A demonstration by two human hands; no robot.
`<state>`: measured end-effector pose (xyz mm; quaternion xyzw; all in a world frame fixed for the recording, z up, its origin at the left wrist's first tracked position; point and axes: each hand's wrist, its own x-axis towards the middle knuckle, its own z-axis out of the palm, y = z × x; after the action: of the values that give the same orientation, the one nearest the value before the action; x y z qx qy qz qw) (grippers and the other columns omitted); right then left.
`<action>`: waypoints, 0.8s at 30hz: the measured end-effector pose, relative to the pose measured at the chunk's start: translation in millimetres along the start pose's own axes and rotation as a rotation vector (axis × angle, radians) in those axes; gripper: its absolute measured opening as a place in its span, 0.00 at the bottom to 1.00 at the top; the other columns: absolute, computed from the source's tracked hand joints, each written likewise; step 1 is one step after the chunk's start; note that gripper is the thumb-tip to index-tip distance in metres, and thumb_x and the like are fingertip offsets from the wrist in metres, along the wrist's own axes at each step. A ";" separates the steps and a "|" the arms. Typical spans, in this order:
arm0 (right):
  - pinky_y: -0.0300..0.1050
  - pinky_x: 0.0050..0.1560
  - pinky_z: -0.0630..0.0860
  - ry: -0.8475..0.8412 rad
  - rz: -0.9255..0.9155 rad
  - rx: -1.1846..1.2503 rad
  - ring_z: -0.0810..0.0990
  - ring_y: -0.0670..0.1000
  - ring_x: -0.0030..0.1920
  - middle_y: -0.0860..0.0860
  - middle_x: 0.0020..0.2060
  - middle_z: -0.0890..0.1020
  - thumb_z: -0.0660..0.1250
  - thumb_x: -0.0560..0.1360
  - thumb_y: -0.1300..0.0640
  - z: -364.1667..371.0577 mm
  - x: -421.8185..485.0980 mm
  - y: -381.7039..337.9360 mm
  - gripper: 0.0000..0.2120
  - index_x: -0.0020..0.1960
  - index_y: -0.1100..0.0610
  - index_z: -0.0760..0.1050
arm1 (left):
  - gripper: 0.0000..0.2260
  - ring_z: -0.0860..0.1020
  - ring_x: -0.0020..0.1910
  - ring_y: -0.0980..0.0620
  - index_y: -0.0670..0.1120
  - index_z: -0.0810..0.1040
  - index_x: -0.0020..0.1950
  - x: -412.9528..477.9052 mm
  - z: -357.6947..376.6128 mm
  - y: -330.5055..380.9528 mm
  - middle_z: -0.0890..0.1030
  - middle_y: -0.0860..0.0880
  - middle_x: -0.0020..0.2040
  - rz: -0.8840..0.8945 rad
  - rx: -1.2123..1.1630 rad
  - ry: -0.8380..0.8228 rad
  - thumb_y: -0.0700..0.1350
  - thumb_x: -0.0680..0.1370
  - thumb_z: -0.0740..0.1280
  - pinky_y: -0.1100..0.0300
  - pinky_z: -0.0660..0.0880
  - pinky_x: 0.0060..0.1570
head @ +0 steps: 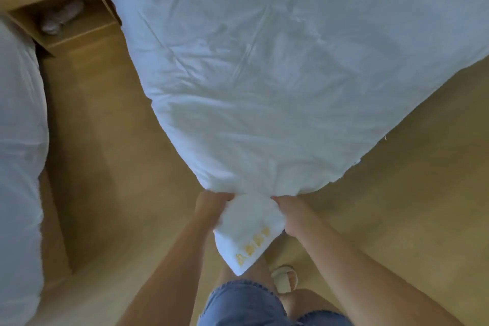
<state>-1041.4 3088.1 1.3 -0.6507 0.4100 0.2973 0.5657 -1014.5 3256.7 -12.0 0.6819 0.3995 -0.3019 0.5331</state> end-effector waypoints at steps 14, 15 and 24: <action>0.54 0.45 0.79 0.165 0.080 0.493 0.82 0.59 0.49 0.59 0.52 0.81 0.67 0.75 0.51 -19.5 0.4 -85.6 0.16 0.58 0.59 0.74 | 0.15 0.83 0.40 0.44 0.39 0.77 0.57 -46.6 -2.6 75.1 0.84 0.42 0.46 0.090 -0.602 -0.418 0.31 0.72 0.66 0.52 0.80 0.38; 0.53 0.44 0.79 0.130 0.110 0.572 0.81 0.57 0.49 0.58 0.54 0.81 0.67 0.76 0.49 -21.4 2.2 -88.8 0.18 0.60 0.58 0.74 | 0.16 0.83 0.40 0.44 0.39 0.78 0.57 -48.5 -1.6 74.9 0.84 0.42 0.46 0.084 -0.601 -0.441 0.32 0.70 0.67 0.53 0.80 0.36; 0.53 0.64 0.71 0.394 0.083 0.506 0.74 0.59 0.63 0.59 0.65 0.73 0.53 0.82 0.49 -29.7 14.4 -82.4 0.23 0.70 0.63 0.65 | 0.19 0.83 0.45 0.42 0.41 0.79 0.56 -46.8 -13.0 66.5 0.84 0.42 0.48 0.115 -0.554 -0.355 0.34 0.66 0.72 0.49 0.80 0.41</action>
<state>-965.0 3058.1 35.1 -0.5173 0.5987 0.0770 0.6066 -980.3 3251.3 62.8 0.4693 0.3284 -0.2654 0.7756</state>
